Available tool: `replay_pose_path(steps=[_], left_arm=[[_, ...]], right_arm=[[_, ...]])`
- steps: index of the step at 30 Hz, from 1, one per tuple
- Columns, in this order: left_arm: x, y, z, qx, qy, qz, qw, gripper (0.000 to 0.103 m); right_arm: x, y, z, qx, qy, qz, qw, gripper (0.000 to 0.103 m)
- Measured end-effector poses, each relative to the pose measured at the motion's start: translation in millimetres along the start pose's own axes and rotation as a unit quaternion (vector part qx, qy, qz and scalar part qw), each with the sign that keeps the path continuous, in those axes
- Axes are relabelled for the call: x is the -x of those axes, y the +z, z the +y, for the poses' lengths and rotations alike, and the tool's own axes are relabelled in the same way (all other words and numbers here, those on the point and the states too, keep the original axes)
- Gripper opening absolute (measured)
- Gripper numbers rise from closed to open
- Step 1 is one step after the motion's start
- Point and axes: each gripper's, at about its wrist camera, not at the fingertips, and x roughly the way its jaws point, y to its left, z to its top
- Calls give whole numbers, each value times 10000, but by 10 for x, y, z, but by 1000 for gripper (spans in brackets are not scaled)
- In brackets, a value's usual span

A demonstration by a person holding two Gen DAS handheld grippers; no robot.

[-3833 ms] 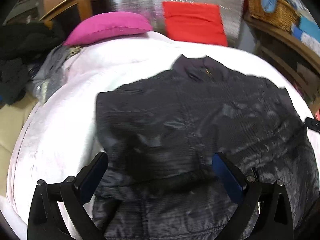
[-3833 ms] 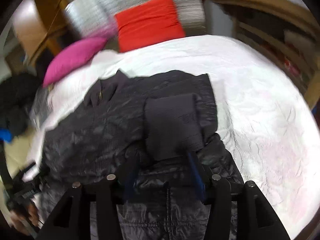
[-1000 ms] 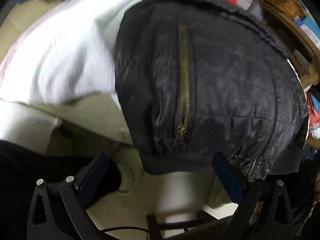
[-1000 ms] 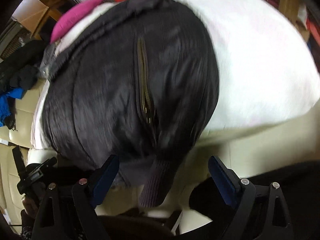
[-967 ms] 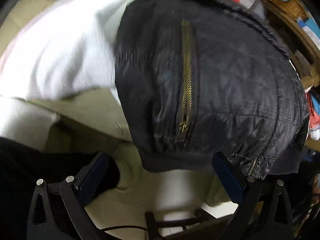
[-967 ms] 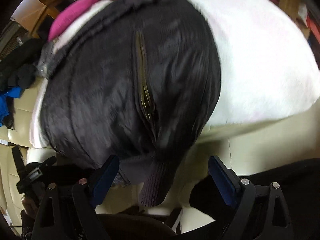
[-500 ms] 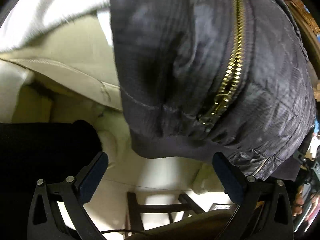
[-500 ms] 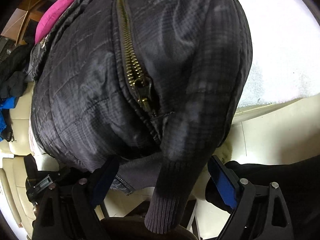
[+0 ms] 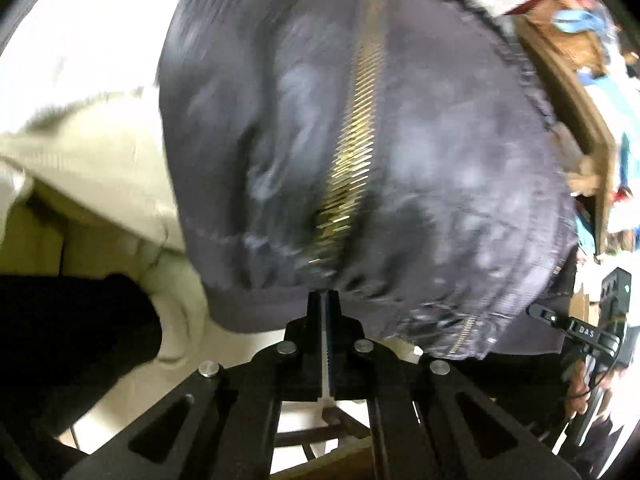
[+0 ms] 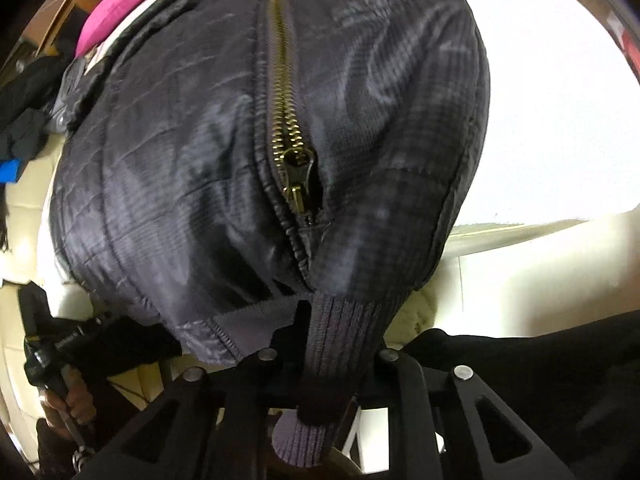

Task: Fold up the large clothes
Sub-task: 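Carry the lifted hem over the jacket body with both tools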

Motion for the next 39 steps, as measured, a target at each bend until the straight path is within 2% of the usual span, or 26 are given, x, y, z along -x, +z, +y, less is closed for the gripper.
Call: replay_pose_path(steps=[2,4,5,6,7,8,9,11,13,16,18,20,22,23,25,26,29,33,39], left_arm=[[53,0,5,10,217,-46,9998,1],[8,13,173,447,467,125,9978,1],[-27,12,237,611,518,222,9965,7],[-87,7,334,864,605,405,9936,30],[-163,-8,430,1136,664,631,9893,46],[-186,-30,471,1220,662,696,9879,71],[-213,-29,490,1283,634,695,9873,76],[-250,2,454,1181,637,674,9887,79],[-381,29,416,1058,627,815,9891,86],[-583,47,386,1091,709,1073,9857,87],[-633,56,380,1152,768,1014,9852,87],[-609,83,358,1096,764,748,9882,83],[-541,63,301,870,637,586,9924,54],[-530,61,263,751,595,561,9938,33],[-484,39,246,696,538,479,9950,13],[-462,32,254,729,449,465,9952,9],[-361,-16,271,822,117,452,9955,8],[-156,-89,119,535,-128,445,9975,8],[253,-88,-117,108,-443,145,9989,8]], right_arm=[[125,-40,22,140,47,-54,9999,15],[186,-88,88,231,95,-103,9996,15],[205,-100,95,248,93,-115,9996,15],[210,-104,86,248,96,-108,9996,15],[195,-105,71,246,99,-88,9996,15],[166,-104,58,244,80,-61,9997,15],[130,-87,71,232,63,-38,9997,15],[42,-89,59,205,61,16,9998,15],[7,-64,83,185,49,34,9998,15],[-49,-62,50,155,75,62,9998,15],[-67,-64,32,156,92,63,9998,15],[-95,-68,27,154,86,71,9998,15],[-112,-66,19,137,75,64,9999,15],[-100,-73,18,129,76,48,9999,15],[-71,-80,15,122,85,19,9999,15],[-71,-95,20,141,83,-1,9999,15],[123,-106,74,256,40,-72,9996,15],[359,-142,166,461,67,-208,9987,15],[733,-163,297,624,517,-488,9955,14]])
